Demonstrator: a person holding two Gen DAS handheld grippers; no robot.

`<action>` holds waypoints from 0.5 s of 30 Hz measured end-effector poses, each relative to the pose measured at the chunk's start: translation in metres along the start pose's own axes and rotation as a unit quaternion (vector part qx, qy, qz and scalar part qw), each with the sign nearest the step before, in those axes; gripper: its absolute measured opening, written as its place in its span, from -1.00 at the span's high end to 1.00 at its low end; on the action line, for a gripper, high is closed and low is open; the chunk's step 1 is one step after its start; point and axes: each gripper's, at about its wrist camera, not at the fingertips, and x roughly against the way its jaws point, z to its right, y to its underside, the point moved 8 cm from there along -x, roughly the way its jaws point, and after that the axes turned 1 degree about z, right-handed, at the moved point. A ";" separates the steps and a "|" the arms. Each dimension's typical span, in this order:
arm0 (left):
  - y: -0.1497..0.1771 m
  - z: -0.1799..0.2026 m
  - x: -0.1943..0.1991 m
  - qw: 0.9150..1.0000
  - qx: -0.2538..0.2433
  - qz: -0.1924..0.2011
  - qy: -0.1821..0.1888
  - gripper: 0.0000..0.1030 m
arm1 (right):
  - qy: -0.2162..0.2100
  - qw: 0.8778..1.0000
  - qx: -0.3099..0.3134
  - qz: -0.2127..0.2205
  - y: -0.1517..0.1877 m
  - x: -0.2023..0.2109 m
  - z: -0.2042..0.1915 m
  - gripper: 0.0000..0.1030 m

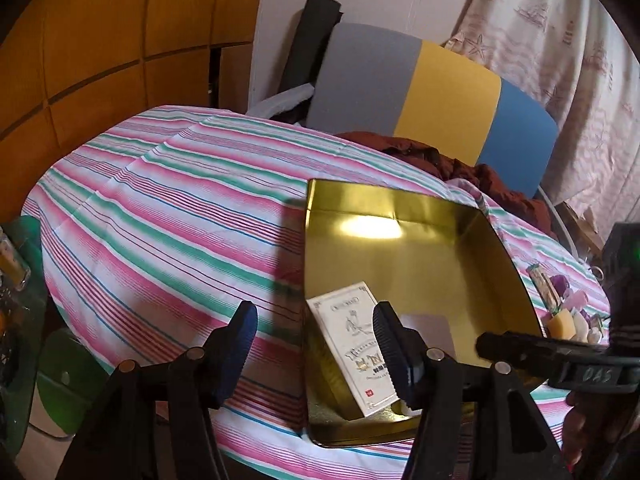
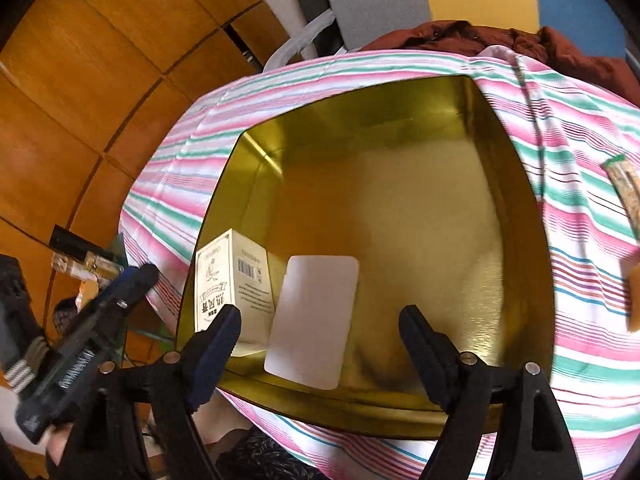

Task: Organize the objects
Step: 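Release the cream box in the tray while the right tool lowers the white block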

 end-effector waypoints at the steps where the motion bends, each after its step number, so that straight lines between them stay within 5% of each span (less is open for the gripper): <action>1: -0.002 -0.004 0.002 1.000 0.005 0.003 -0.002 -0.18 | 0.003 1.000 0.006 -0.002 0.000 -0.005 -0.003 -0.59; 5: -0.008 -0.023 0.011 1.000 0.022 0.015 -0.016 -0.18 | 0.037 0.999 0.018 -0.018 -0.001 -0.029 -0.009 -0.59; 10: -0.009 -0.042 0.014 0.999 0.041 0.018 -0.030 -0.18 | -0.026 0.994 0.091 -0.060 0.019 -0.047 -0.053 -0.57; 15: -0.007 -0.043 0.014 0.999 0.041 0.017 -0.029 -0.18 | -0.015 0.994 0.092 -0.048 0.023 -0.036 -0.047 -0.58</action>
